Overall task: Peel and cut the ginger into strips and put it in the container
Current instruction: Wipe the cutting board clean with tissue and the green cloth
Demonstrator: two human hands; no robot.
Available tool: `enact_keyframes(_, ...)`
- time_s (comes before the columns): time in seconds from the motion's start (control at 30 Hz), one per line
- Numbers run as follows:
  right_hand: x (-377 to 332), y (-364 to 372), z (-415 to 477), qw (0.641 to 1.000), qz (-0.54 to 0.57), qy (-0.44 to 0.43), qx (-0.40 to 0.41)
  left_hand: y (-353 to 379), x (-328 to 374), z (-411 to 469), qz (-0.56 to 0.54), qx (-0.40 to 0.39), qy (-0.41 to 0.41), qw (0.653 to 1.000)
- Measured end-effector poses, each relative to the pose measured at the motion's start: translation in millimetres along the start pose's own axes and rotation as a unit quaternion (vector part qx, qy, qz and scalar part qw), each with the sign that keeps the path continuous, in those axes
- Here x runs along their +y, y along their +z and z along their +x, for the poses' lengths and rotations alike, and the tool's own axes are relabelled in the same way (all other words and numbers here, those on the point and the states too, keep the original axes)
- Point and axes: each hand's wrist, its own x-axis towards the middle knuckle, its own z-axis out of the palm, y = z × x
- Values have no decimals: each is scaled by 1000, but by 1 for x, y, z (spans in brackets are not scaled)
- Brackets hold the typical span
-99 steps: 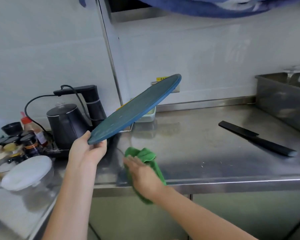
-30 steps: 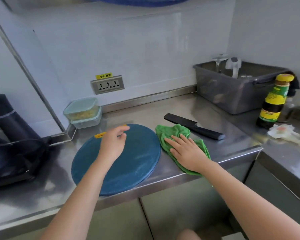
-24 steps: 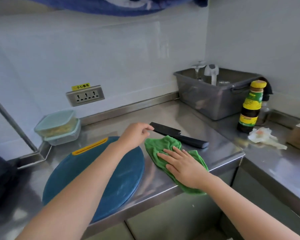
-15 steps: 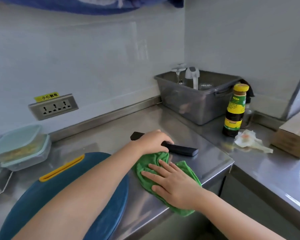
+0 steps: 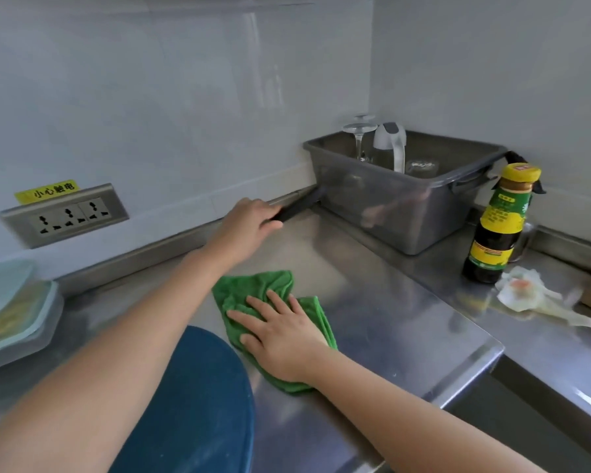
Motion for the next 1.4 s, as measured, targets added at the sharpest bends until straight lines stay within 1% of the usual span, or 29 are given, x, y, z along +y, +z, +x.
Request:
enact_keyframes(0.17, 6, 1, 60, 997, 12, 70, 10, 3, -25, -3, 21, 59, -51, 997)
enact_keyframes(0.3, 14, -3, 71, 989, 20, 145, 27, 15, -26, -10, 21, 79, -92, 992)
enact_keyframes(0.43, 31, -11, 55, 972, 23, 226, 57, 31, -18, -20, 14, 59, -103, 993)
enact_keyframes(0.53, 46, -18, 34, 955, 20, 287, 72, 49, -10, -24, 4, 27, -109, 994)
enact_keyframes(0.67, 55, -21, 0, 936, 25, 340, 90, 69, 11, -25, -8, -19, -137, 990)
enact_keyframes(0.87, 64, -26, -60, 912, 18, 396, 104, 82, 49, -28, 7, -54, -167, 984)
enact_keyframes(1.03, 66, -29, -108, 903, 10, 414, 115, 85, 72, -40, 26, -48, -200, 978)
enact_keyframes(1.13, 66, -29, -129, 903, 1, 412, 120, 80, 83, -44, -3, -43, -219, 975)
enact_keyframes(1.2, 66, -28, -141, 900, -2, 414, 138, 72, 88, -51, -35, -40, -222, 973)
enact_keyframes(1.3, 65, -29, -163, 893, -36, 419, 163, 49, 95, -68, -59, -47, -208, 975)
enact_keyframes(1.4, 61, -39, -189, 888, -57, 442, 115, 16, 102, -97, -54, -52, -201, 977)
